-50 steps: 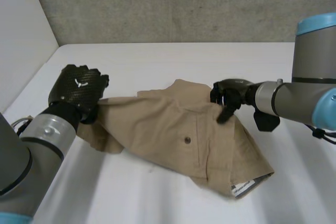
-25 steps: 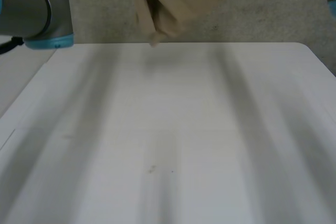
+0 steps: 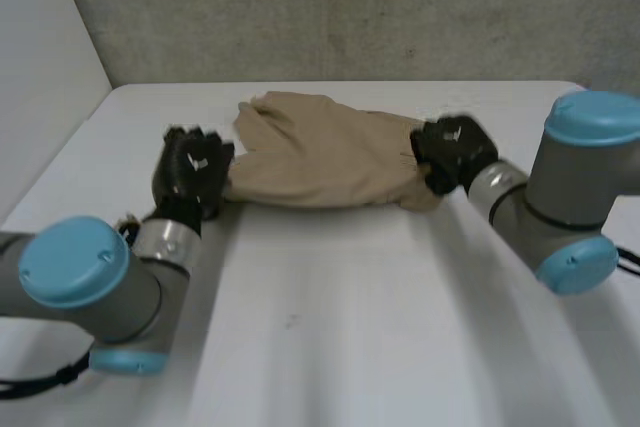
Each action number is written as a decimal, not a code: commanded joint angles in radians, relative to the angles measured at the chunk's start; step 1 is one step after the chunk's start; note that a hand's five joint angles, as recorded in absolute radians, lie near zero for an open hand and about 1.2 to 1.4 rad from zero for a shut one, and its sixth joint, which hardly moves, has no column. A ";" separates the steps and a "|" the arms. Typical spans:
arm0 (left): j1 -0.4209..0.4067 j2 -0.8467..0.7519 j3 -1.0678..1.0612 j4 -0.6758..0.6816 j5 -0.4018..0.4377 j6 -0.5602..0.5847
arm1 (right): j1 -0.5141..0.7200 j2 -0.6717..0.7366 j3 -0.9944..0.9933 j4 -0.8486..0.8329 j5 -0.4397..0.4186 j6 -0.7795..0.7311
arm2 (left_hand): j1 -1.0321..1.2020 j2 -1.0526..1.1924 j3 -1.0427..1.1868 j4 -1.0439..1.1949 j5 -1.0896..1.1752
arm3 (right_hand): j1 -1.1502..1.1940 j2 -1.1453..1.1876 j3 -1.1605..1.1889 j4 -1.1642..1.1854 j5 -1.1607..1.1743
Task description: Fold the shorts.
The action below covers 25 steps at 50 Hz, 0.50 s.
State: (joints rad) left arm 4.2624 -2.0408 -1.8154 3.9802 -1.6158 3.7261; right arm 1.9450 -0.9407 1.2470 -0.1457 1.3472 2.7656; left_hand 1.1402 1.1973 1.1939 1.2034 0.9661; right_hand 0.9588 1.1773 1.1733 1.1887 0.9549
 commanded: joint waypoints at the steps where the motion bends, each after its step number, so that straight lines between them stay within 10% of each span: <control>1: -0.001 0.125 -0.104 -0.160 -0.006 0.090 | 0.002 -0.073 0.106 0.224 -0.008 -0.156 | 0.256 0.199 0.202 0.193 0.256 | 0.437 0.219 0.223 0.208 0.267; 16: -0.059 0.510 -0.281 -0.875 -0.006 0.103 | 0.011 -0.385 0.448 0.543 0.015 -0.458 | 0.256 0.199 0.202 0.193 0.256 | 0.437 0.219 0.223 0.208 0.267; 25: -0.151 0.525 -0.288 -1.046 -0.001 0.052 | -0.003 -0.449 0.598 0.614 0.020 -0.592 | -0.009 -0.066 -0.062 -0.072 -0.009 | 0.437 0.219 0.223 0.208 0.267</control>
State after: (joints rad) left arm 4.1632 -1.5154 -2.1088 3.0045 -1.6221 3.8188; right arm 1.9476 -1.3696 1.7759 0.4707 1.3677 2.2242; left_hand 1.1402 1.1973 1.1939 1.2034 0.9660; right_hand 0.9588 1.1773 1.1733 1.1886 0.9550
